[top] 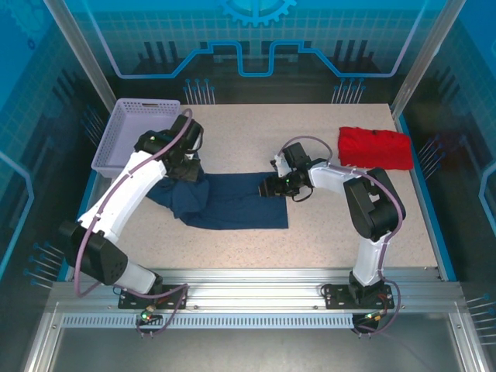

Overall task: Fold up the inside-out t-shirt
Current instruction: Fold the T-shirt at the center of the table, then adjust the T-shirt at the center of the table.

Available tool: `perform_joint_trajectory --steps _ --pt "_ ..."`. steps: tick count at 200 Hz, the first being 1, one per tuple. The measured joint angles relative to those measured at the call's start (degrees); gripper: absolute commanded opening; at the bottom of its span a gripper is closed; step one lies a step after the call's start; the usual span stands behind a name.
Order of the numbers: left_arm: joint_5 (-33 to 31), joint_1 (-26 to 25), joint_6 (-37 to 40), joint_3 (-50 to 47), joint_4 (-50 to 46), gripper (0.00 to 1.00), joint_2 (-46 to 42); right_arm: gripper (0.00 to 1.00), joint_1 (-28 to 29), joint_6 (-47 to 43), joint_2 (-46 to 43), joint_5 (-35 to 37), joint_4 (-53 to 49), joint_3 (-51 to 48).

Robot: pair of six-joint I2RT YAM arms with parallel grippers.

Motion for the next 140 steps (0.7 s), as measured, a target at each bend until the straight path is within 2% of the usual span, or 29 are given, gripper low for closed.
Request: perform_joint_trajectory --steps 56,102,140 --pt "-0.1 -4.8 -1.9 4.8 -2.9 0.0 6.4 0.66 -0.2 0.0 0.1 -0.6 0.1 0.0" --pt "-7.2 -8.5 -3.0 8.5 -7.2 0.0 13.6 0.67 -0.2 0.0 0.1 -1.1 0.3 0.0" --pt "-9.2 -10.5 -3.3 11.0 -9.2 0.0 16.8 0.67 -0.2 0.2 0.1 -1.6 0.5 0.0"
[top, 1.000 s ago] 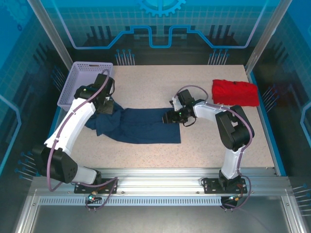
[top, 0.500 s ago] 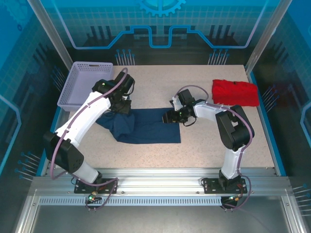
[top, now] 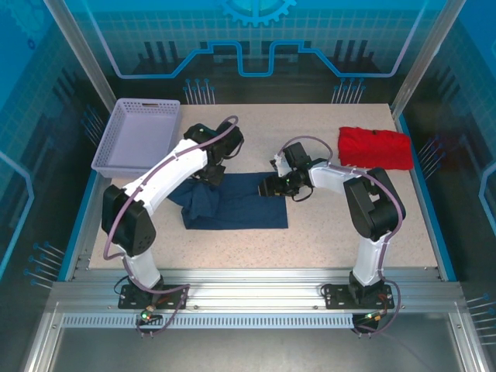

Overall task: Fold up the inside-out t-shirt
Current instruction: Adjust the T-shirt at the center of the table.

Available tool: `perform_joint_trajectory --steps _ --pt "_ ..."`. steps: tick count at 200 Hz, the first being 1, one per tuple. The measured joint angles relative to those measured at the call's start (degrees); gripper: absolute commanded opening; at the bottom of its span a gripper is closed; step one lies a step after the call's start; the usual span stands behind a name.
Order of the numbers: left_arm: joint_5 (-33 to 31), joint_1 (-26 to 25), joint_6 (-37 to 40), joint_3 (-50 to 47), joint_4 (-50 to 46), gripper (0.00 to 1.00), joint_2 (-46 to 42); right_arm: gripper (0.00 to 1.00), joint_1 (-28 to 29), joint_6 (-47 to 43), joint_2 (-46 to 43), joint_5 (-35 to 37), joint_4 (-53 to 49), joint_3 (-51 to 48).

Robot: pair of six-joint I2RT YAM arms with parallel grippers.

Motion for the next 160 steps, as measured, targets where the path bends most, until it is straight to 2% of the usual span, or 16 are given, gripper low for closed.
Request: perform_joint_trajectory --steps 56,95,123,153,160 --pt "-2.4 -3.1 0.0 5.8 -2.5 0.0 4.3 0.68 -0.1 0.4 0.0 -0.4 0.3 -0.1" --pt "-5.6 -5.3 -0.4 10.0 -5.7 0.0 10.7 0.71 -1.8 2.8 -1.7 -4.8 3.4 -3.3" --pt "-7.3 -7.4 -1.2 13.8 -7.5 0.0 15.5 0.71 -4.7 5.8 -6.3 -7.6 5.3 -8.1" --pt "-7.8 -10.3 -2.1 19.3 -9.0 0.0 21.8 0.72 -10.3 8.5 -13.4 -8.7 6.4 -13.4" --pt "-7.7 -10.9 -2.6 21.1 -9.3 0.05 23.6 0.72 -11.6 8.8 -15.0 -8.6 6.4 -14.2"
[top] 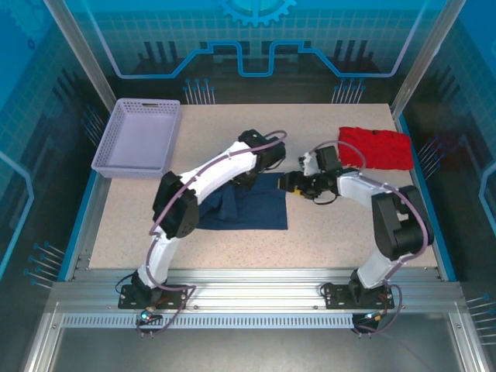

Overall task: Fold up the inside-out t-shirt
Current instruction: Adjust the T-shirt at the center of the table, then smooth out the T-shirt at the center of the table.

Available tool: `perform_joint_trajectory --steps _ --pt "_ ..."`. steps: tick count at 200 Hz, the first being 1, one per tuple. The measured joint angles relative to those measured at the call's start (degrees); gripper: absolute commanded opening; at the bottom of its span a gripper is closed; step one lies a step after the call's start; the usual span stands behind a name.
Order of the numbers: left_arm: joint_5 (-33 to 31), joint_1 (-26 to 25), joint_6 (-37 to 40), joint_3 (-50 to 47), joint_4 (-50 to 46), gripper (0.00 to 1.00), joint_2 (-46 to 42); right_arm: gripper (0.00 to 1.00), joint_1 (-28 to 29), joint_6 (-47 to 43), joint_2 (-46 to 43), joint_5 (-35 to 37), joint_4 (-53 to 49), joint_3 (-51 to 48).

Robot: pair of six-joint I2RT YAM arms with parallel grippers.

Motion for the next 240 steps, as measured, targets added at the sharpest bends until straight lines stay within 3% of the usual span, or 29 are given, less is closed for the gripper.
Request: perform_joint_trajectory --steps 24,55,88,114,139,161,175,205,240 --pt "1.3 -2.2 -0.8 10.7 -1.1 0.33 8.8 0.72 -3.6 0.5 -4.8 0.6 0.2 -2.3" --pt "7.9 -4.5 -2.1 27.6 0.5 0.5 19.6 0.73 -8.2 0.5 -10.0 2.5 -1.1 -7.2" --pt "20.9 -5.9 -2.5 28.4 10.1 0.58 19.5 0.73 -10.4 -0.5 -15.3 6.8 -5.0 -9.9" --pt "25.2 -5.6 -2.3 13.4 19.9 0.62 9.8 0.73 -10.5 -0.9 -17.7 8.8 -5.5 -10.3" --pt "28.4 -3.0 -3.1 -11.5 30.7 0.63 -9.9 0.77 -8.6 -1.1 -17.8 10.4 -5.0 -10.9" --pt "32.5 3.0 -6.3 -31.8 39.2 0.65 -28.1 0.79 -2.3 -2.5 -17.3 12.2 -4.9 -10.1" --pt "34.3 7.2 -8.6 -41.1 42.9 0.66 -35.3 0.79 3.0 -3.6 -15.2 13.8 -5.0 -7.5" --pt "38.2 9.7 -12.7 -54.4 48.6 0.68 -37.9 0.78 11.0 -4.7 -7.8 16.2 -4.5 1.6" --pt "43.8 9.7 -17.2 -61.8 54.4 0.68 -37.7 0.77 15.7 -4.2 1.3 18.6 -4.0 10.1"
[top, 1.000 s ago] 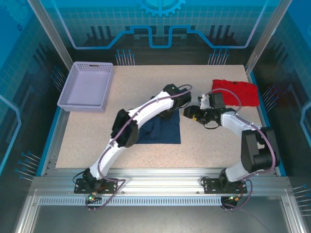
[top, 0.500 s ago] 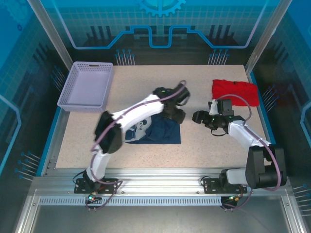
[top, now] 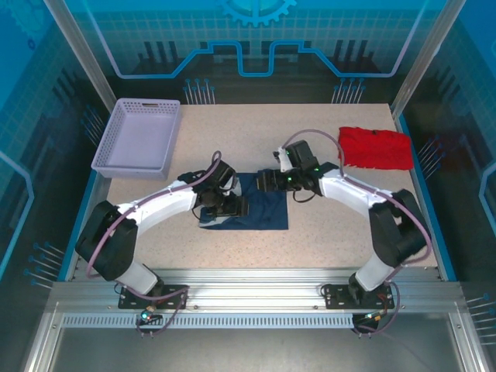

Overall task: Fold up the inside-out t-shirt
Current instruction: Smooth out the T-shirt at the center of the table.

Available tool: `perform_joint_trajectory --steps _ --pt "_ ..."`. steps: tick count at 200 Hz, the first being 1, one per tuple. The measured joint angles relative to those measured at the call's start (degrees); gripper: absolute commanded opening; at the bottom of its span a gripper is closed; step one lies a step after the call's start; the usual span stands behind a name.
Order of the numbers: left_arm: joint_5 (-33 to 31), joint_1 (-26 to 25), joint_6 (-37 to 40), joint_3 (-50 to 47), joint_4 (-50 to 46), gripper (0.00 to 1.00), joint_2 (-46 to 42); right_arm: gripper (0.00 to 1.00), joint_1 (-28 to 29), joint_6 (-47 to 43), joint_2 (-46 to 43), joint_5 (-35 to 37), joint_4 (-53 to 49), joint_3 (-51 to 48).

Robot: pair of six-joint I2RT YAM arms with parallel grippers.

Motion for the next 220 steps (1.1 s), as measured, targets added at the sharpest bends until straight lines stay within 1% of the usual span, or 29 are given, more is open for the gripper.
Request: perform_joint_trajectory --steps 20,43,73,93,114,144,174,199,209,220 --pt "1.7 0.0 -2.3 -1.6 4.1 0.67 0.0 0.76 1.2 1.4 5.4 1.9 -0.1 3.7" --pt "3.2 0.0 -4.2 -2.9 8.2 0.64 0.4 0.72 1.9 3.2 11.1 4.3 -0.2 7.5" --pt "4.9 -0.8 -5.5 -3.0 12.4 0.62 1.9 0.64 1.9 4.8 13.9 7.1 -1.0 9.9" --pt "5.6 -3.0 -5.7 -2.9 15.2 0.62 3.4 0.61 1.5 4.9 14.0 8.0 -2.1 11.0" --pt "6.0 -6.8 -5.7 -0.2 17.4 0.62 6.4 0.56 0.1 4.6 13.9 8.1 -2.8 11.2" --pt "6.4 -12.2 -5.5 7.2 20.5 0.62 12.2 0.54 -4.4 3.0 13.9 4.6 -4.0 11.2" --pt "7.1 -15.5 -4.5 13.4 22.7 0.63 15.7 0.53 -9.4 0.1 13.2 -0.1 -6.6 11.3" --pt "7.4 -16.2 -2.5 13.0 23.8 0.64 14.4 0.55 -12.7 -1.9 9.2 -3.1 -7.5 9.6" --pt "6.9 -16.1 -1.4 10.9 23.6 0.65 12.0 0.55 -13.4 -2.2 6.3 -4.1 -7.5 7.4" --pt "5.9 -15.4 -0.2 7.1 22.8 0.65 7.5 0.56 -13.5 -2.3 2.6 -5.4 -7.3 4.2"
